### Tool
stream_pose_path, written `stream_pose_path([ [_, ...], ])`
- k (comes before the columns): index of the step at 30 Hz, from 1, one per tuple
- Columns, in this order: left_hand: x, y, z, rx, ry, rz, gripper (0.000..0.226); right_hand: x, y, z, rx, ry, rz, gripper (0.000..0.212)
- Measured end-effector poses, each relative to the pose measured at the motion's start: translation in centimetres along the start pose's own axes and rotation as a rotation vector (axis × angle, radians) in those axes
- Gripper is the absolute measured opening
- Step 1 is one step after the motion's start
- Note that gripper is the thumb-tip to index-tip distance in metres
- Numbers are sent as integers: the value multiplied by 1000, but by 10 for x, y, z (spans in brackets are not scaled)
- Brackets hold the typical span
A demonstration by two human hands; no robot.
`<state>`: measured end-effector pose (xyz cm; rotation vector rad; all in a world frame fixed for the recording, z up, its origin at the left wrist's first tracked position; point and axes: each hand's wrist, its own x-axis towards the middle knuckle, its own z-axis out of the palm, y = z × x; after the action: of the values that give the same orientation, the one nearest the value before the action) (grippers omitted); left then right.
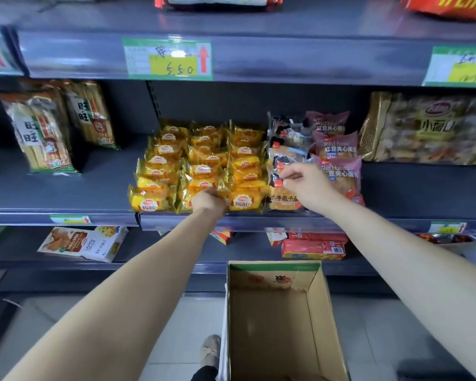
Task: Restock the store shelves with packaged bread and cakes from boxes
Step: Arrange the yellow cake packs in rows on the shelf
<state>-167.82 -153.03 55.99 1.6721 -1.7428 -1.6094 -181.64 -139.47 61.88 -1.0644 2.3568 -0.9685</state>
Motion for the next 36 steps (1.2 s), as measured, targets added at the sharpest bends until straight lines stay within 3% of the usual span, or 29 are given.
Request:
stream_pose_path([
  [4,0,1,3,386,78,124,42,3,5,0,2,7,15,18],
  [7,0,2,7,492,150,163,50,4,11,0,-8,-4,24,17],
  [10,-4,0,8,456,182,259,48,3,17,1,-4,-10,54,18],
  [14,-3,-6,11,434,32,444,30,0,22,4,-3,-16,85,15],
  [22,8,-2,7,566,-37,433,32,2,22,8,1,-73,89,19],
  [31,6,13,-20,259,83,419,21,17,6,26,56,-165,108,35],
  [36,4,16,-40,214,41,379,22,33,-10,40,117,-237,206,46],
])
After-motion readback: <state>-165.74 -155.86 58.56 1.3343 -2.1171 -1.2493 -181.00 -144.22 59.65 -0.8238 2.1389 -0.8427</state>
